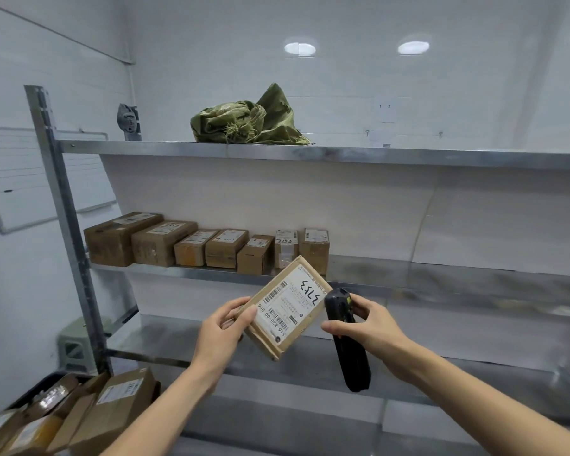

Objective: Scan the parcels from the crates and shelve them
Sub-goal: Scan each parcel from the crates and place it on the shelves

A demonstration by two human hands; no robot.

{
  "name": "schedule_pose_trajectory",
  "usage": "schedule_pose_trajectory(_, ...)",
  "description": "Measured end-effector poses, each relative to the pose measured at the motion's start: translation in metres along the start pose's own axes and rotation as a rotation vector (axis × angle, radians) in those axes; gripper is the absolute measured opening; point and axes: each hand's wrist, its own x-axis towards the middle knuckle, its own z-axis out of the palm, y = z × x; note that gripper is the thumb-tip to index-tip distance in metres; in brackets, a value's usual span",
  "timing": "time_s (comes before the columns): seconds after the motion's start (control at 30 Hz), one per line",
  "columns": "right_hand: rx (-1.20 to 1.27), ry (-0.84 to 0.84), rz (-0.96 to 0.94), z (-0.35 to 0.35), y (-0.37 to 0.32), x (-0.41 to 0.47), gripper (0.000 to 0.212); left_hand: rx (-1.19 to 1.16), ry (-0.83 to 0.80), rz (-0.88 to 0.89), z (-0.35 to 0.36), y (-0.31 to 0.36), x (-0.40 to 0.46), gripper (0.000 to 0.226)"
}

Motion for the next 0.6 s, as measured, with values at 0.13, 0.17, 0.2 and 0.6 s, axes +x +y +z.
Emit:
schedule_pose_trajectory(0.13,-0.050,0.005,0.025,-0.015,0.005,-0.004,0.046,0.027,-0.061,0.004,0.010,-0.001,0.006,0.032)
schedule_pose_trajectory(0.17,-0.074,0.001,0.037,-0.018,0.005,-0.005,0.050,0.043,-0.080,0.000,0.011,-0.001,0.008,0.031)
schedule_pose_trajectory(0.2,-0.105,-0.003,0.048,-0.021,0.005,-0.005,0.054,0.063,-0.094,-0.001,0.011,-0.001,0.011,0.031)
schedule_pose_trajectory(0.6,-0.993,0.070,0.024,-0.035,-0.025,-0.007,0.050,0.217,-0.075,0.023,0.036,0.010,0.019,0.027)
